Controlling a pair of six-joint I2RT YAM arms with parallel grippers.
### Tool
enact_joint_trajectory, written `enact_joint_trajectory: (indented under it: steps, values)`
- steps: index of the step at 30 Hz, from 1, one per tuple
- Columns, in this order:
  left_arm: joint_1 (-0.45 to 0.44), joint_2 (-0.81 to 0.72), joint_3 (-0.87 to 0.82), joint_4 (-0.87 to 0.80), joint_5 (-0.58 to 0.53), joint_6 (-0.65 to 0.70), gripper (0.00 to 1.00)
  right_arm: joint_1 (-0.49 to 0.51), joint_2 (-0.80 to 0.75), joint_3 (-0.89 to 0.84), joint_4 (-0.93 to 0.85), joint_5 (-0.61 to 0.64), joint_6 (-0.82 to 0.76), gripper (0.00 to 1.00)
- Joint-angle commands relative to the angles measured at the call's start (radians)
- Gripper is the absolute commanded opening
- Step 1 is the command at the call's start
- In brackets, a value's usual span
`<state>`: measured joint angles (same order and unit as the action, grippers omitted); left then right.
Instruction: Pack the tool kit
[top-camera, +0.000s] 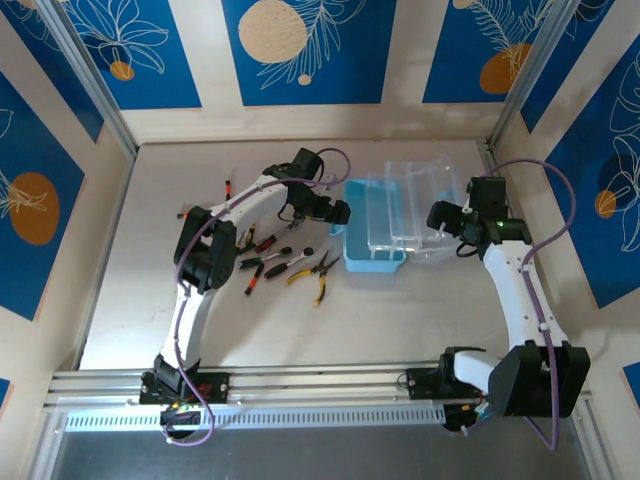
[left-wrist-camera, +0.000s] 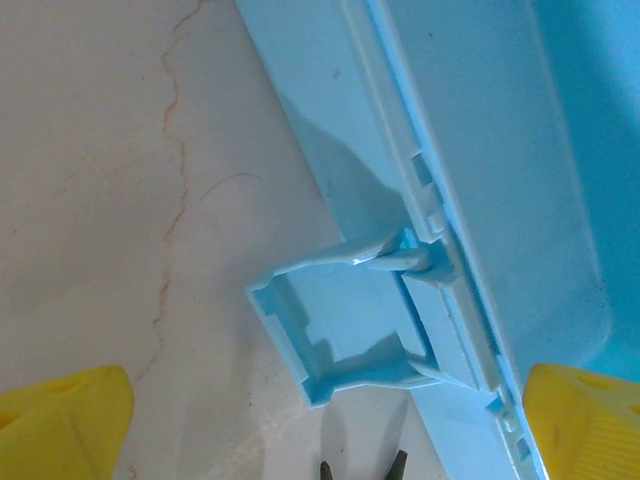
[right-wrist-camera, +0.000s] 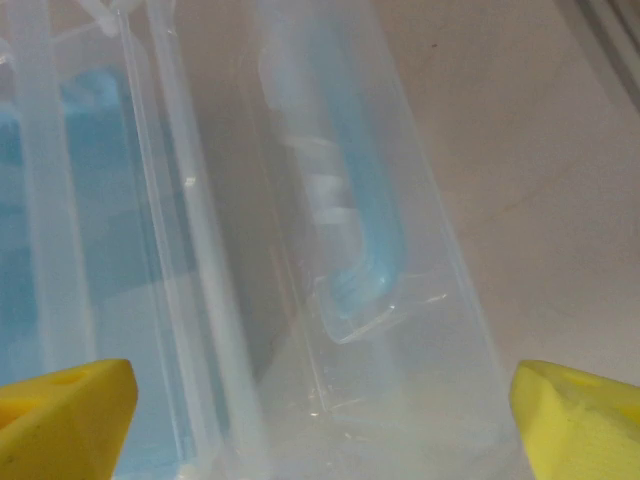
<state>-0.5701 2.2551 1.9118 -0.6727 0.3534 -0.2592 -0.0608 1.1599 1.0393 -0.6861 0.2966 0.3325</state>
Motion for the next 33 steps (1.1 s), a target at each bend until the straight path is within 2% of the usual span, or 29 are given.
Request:
enact_joint_trajectory:
  steps: [1,7,10,15,20,24,29,31,33]
  values:
    - [-0.004,0.024,0.033,-0.036,-0.011,0.017,1.0,-0.02,-0.009,0.052,-0.042,0.049,0.004,0.99]
    - [-0.002,0.023,0.04,-0.058,-0.041,0.035,1.0,-0.012,-0.027,0.086,-0.066,0.053,-0.017,0.99]
    - [0.009,-0.007,0.05,-0.096,-0.097,0.067,1.0,0.013,-0.04,0.092,-0.06,0.009,-0.043,0.99]
    - [0.035,-0.122,0.0,-0.158,-0.212,0.138,1.0,0.1,-0.05,0.079,-0.037,-0.078,-0.102,0.99]
    - [0.036,-0.278,-0.152,-0.193,-0.206,0.212,1.0,0.173,-0.016,0.06,-0.018,-0.092,-0.109,0.99]
    - [-0.011,-0.407,-0.331,-0.191,-0.238,0.235,1.0,0.2,0.009,0.048,0.0,-0.093,-0.099,0.99]
    - [-0.124,-0.491,-0.539,-0.16,-0.27,0.272,1.0,0.211,0.026,0.036,0.027,-0.098,-0.087,0.99]
    - [-0.154,-0.48,-0.577,-0.145,-0.292,0.266,0.97,0.213,0.036,0.04,0.035,-0.103,-0.085,0.99]
    - [-0.171,-0.458,-0.594,-0.133,-0.304,0.261,0.9,0.217,0.041,0.043,0.034,-0.105,-0.083,0.99]
